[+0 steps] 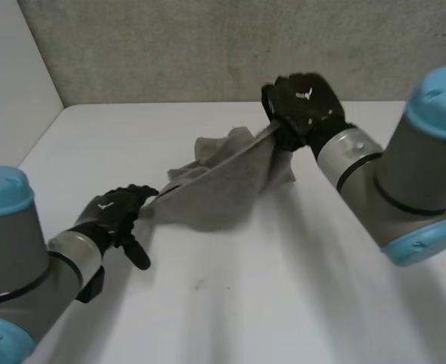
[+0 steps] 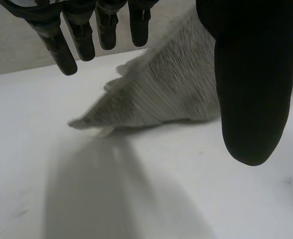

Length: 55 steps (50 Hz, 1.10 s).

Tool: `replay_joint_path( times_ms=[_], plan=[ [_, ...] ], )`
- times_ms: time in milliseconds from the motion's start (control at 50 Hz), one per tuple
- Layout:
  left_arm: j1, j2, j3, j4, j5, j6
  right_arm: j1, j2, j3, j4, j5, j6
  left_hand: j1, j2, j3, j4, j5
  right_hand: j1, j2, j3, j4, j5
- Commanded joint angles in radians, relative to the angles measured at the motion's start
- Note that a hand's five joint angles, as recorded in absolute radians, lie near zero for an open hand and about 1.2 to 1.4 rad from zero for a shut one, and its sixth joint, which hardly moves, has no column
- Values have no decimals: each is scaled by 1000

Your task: Fold the laundry

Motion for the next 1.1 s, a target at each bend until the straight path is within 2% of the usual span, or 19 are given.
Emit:
replay_joint_path(
  times_ms=[20, 100, 120, 160, 260, 340, 420, 600, 700, 800, 980, 1100],
  plan=[
    [-47, -72, 34, 87, -5, 7, 2, -107, 16, 82, -3, 0, 6, 11, 9, 9, -28, 434, 227, 221, 208, 251],
    [-55, -122, 78, 148, -54, 7, 2, -141, 30, 157, -7, -1, 15, 19, 18, 17, -19, 434, 227, 221, 208, 251],
    [-55, -122, 78, 148, -54, 7, 2, -141, 30, 157, -7, -1, 15, 19, 18, 17, -19, 434, 227, 221, 208, 251],
    [-66, -142, 109, 168, -115, 7, 3, -182, 53, 186, -10, -16, 18, 22, 21, 20, -16, 434, 227, 221, 208, 251],
    [-69, -153, 132, 176, -169, 10, 5, -225, 97, 194, -16, -64, 30, 34, 32, 32, -4, 434, 227, 221, 208, 251],
    [-72, -161, 135, 177, -168, 10, 5, -247, 120, 194, -15, -73, 106, 110, 109, 108, 72, 434, 227, 221, 208, 251],
    [-90, -184, 129, 176, -162, 7, -1, -278, 131, 194, -15, -70, 305, 310, 308, 308, 271, 434, 227, 221, 208, 251],
    [-142, -147, 100, 157, -159, 1, -9, -275, 133, 193, -17, -75, 312, 316, 314, 314, 278, 434, 227, 221, 208, 251],
    [-149, -23, 34, 145, -162, -2, -9, -261, 140, 194, -15, -78, 312, 316, 314, 314, 278, 434, 227, 221, 208, 251],
    [-153, 17, -6, 145, -160, -1, -10, -241, 140, 194, -15, -76, 315, 319, 317, 317, 280, 434, 227, 221, 208, 251],
    [-214, 5, -15, 147, -157, -2, -9, -236, 143, 196, -15, -73, 359, 363, 361, 361, 325, 434, 227, 221, 208, 251],
    [-230, -92, 21, 157, -156, 6, -10, -238, 157, 194, -17, -67, 397, 401, 399, 399, 363, 434, 227, 221, 208, 251]
  ],
)
